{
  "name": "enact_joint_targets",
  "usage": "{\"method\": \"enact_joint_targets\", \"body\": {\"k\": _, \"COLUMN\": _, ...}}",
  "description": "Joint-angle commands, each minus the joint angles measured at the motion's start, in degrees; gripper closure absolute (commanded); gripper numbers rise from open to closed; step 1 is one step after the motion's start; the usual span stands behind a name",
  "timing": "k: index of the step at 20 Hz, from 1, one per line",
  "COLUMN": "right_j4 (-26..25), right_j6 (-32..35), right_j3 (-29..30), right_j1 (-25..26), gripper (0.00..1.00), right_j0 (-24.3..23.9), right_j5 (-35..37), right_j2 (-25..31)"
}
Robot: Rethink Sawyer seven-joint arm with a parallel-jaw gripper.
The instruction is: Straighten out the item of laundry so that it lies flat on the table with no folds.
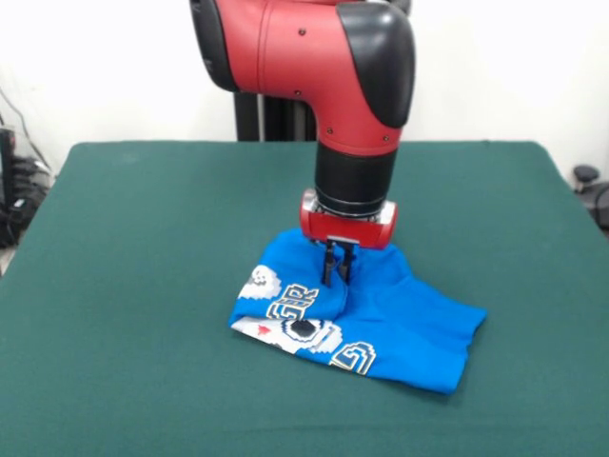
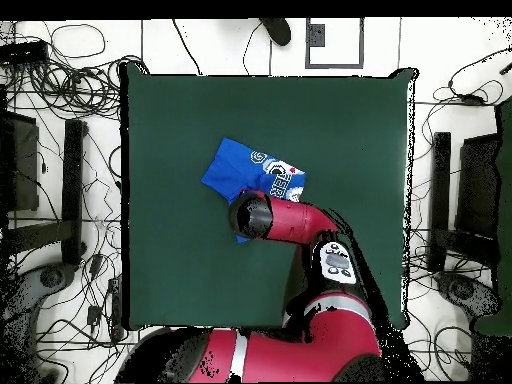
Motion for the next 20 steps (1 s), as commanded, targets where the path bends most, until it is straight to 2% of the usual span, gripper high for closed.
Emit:
{"method": "enact_joint_targets", "body": {"k": 1, "right_j4": -0.06, "right_j6": 2.32, "right_j3": -1.74, "right_j1": 0.54, "gripper": 1.00, "right_j0": -0.61, "right_j5": 6.73, "right_j2": 7.09}}
{"method": "enact_joint_targets", "body": {"k": 10, "right_j4": -1.08, "right_j6": 2.75, "right_j3": -0.39, "right_j1": -0.30, "gripper": 1.00, "right_j0": -0.04, "right_j5": 5.12, "right_j2": 6.66}}
{"method": "enact_joint_targets", "body": {"k": 11, "right_j4": -0.89, "right_j6": 3.46, "right_j3": 0.28, "right_j1": -0.33, "gripper": 0.00, "right_j0": -0.23, "right_j5": 3.88, "right_j2": 6.85}}
{"method": "enact_joint_targets", "body": {"k": 16, "right_j4": -3.36, "right_j6": 2.75, "right_j3": 2.03, "right_j1": -0.58, "gripper": 0.00, "right_j0": -0.67, "right_j5": -1.76, "right_j2": 7.61}}
{"method": "enact_joint_targets", "body": {"k": 20, "right_j4": -3.31, "right_j6": 3.81, "right_j3": 2.34, "right_j1": -0.69, "gripper": 0.00, "right_j0": -0.30, "right_j5": -1.69, "right_j2": 7.16}}
